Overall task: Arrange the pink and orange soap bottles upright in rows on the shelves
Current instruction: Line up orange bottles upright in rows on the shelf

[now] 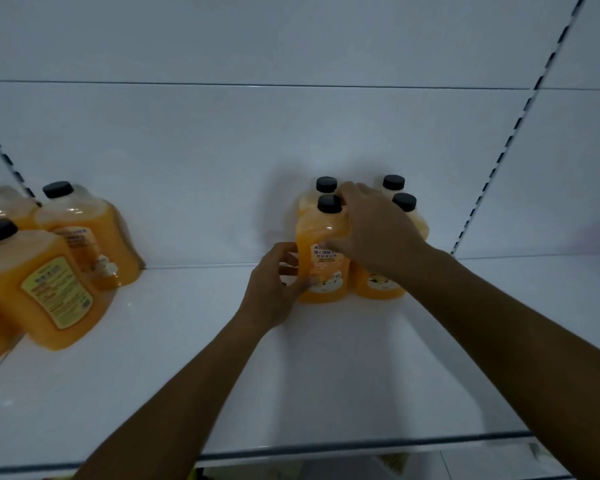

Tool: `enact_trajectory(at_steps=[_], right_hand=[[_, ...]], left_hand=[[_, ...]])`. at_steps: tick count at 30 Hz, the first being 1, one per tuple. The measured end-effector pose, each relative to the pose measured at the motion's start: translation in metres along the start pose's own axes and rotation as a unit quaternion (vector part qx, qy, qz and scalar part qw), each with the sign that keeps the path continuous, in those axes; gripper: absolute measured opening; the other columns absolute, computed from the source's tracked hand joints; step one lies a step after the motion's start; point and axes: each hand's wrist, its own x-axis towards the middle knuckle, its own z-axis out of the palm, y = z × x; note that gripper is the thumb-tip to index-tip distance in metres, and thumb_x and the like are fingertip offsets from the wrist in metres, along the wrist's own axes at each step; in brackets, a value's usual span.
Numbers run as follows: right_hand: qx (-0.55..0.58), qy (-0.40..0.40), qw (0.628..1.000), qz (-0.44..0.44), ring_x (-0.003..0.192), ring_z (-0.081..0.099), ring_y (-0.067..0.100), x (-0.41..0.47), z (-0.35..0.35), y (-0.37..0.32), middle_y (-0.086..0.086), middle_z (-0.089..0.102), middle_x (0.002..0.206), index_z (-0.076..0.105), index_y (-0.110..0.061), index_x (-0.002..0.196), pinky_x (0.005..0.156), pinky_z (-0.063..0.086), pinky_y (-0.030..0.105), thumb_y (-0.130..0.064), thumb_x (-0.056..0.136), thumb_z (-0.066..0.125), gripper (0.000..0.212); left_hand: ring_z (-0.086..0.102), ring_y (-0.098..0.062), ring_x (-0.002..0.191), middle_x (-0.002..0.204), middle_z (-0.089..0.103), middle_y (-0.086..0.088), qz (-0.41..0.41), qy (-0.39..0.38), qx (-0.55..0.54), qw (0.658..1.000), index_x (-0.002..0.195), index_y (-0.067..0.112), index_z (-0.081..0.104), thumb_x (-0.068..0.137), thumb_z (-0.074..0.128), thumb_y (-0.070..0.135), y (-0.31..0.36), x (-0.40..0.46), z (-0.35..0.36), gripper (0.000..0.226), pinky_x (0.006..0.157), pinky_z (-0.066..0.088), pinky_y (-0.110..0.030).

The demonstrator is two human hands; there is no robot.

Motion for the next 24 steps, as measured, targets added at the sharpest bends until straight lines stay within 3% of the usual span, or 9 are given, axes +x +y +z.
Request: enact_trajectory(at_steps=[4, 8, 11, 15, 18, 21, 24], right_hand=[[-0.038, 0.071, 0.994, -0.073, 0.12, 0.048, 0.027, -0.002, 0.002, -0.01, 0.008, 0.048, 0.133, 0.042, -0.013, 0.136, 0.1, 0.042, 0.039, -0.048, 0.079, 0.072, 0.074], [0.005, 0.105, 0.984, -0.141, 0.122, 0.049, 0.027, 0.009, 0.009, -0.042, 0.009, 0.051, 0.133, 0.046, -0.011, 0.135, 0.1, 0.04, 0.037, -0.046, 0.084, 0.067, 0.065], [0.08, 0.065, 0.982, -0.16, 0.123, 0.05, 0.023, 0.022, 0.028, -0.079, 0.006, 0.051, 0.136, 0.046, -0.013, 0.136, 0.1, 0.042, 0.037, -0.044, 0.087, 0.065, 0.061], [0.222, -0.01, 0.962, -0.158, 0.115, 0.056, 0.02, 0.04, 0.064, -0.136, 0.004, 0.055, 0.131, 0.048, -0.016, 0.133, 0.095, 0.049, 0.041, -0.043, 0.084, 0.068, 0.059], [0.277, -0.074, 0.944, -0.166, 0.114, 0.056, 0.018, 0.052, 0.088, -0.177, 0.003, 0.056, 0.132, 0.046, -0.017, 0.134, 0.091, 0.046, 0.028, -0.039, 0.084, 0.071, 0.061], [0.307, -0.117, 0.923, -0.199, 0.119, 0.054, 0.017, 0.063, 0.103, -0.212, 0.002, 0.054, 0.135, 0.042, -0.017, 0.14, 0.092, 0.042, 0.027, -0.034, 0.085, 0.072, 0.065], [0.348, -0.141, 0.898, -0.229, 0.114, 0.047, 0.005, 0.071, 0.109, -0.237, -0.004, 0.051, 0.137, 0.038, -0.017, 0.143, 0.089, 0.037, 0.02, -0.027, 0.088, 0.069, 0.064]], left_hand=[[0.06, -0.012, 0.098, 0.11, 0.061, 0.005, -0.015, 0.018, 0.039, 0.999, 0.124, 0.023, 0.05, 0.075, 0.08, 0.033, 0.0, -0.005, -0.002, 0.058, 0.076, 0.051, -0.02], [0.058, -0.004, 0.097, 0.112, 0.059, 0.012, -0.04, 0.068, 0.075, 0.994, 0.124, 0.028, 0.049, 0.075, 0.079, 0.039, -0.008, -0.025, -0.031, 0.059, 0.073, 0.042, -0.008], [0.057, -0.003, 0.094, 0.108, 0.057, 0.017, -0.079, 0.124, 0.104, 0.984, 0.118, 0.033, 0.05, 0.078, 0.074, 0.045, -0.013, -0.05, -0.071, 0.049, 0.07, 0.039, -0.006], [0.057, -0.007, 0.1, 0.114, 0.06, 0.011, -0.116, 0.203, 0.145, 0.961, 0.118, 0.025, 0.055, 0.082, 0.071, 0.041, -0.027, -0.091, -0.133, 0.042, 0.073, 0.042, -0.012], [0.06, -0.009, 0.097, 0.109, 0.064, 0.007, -0.119, 0.279, 0.159, 0.94, 0.114, 0.022, 0.059, 0.081, 0.073, 0.038, -0.039, -0.122, -0.172, 0.039, 0.075, 0.047, -0.017], [0.061, -0.014, 0.093, 0.106, 0.063, 0.003, -0.124, 0.353, 0.171, 0.911, 0.113, 0.018, 0.057, 0.081, 0.075, 0.033, -0.047, -0.142, -0.198, 0.04, 0.074, 0.05, -0.026], [0.057, -0.014, 0.088, 0.1, 0.058, 0.003, -0.136, 0.411, 0.187, 0.882, 0.11, 0.019, 0.05, 0.08, 0.074, 0.035, -0.054, -0.15, -0.212, 0.042, 0.065, 0.044, -0.021]])
